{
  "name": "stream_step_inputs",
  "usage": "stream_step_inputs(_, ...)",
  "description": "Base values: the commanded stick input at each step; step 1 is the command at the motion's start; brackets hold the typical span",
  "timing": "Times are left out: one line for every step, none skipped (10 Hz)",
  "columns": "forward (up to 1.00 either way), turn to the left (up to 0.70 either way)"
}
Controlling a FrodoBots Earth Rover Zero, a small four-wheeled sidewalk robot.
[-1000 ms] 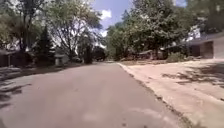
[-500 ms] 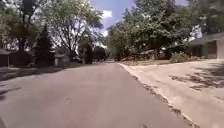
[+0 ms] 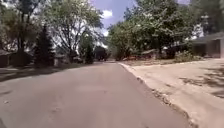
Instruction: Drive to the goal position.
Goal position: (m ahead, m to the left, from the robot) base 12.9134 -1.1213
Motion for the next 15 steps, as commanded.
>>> stream_step_inputs(0.85, 0.0)
stream_step_inputs(0.85, 0.0)
stream_step_inputs(0.85, 0.0)
stream_step_inputs(0.85, 0.0)
stream_step_inputs(0.85, 0.0)
stream_step_inputs(0.85, 0.0)
stream_step_inputs(0.85, 0.0)
stream_step_inputs(0.85, 0.0)
stream_step_inputs(0.85, 0.0)
stream_step_inputs(0.85, 0.0)
stream_step_inputs(0.85, 0.0)
stream_step_inputs(0.85, 0.0)
stream_step_inputs(0.85, 0.0)
stream_step_inputs(0.85, 0.0)
stream_step_inputs(0.85, 0.0)
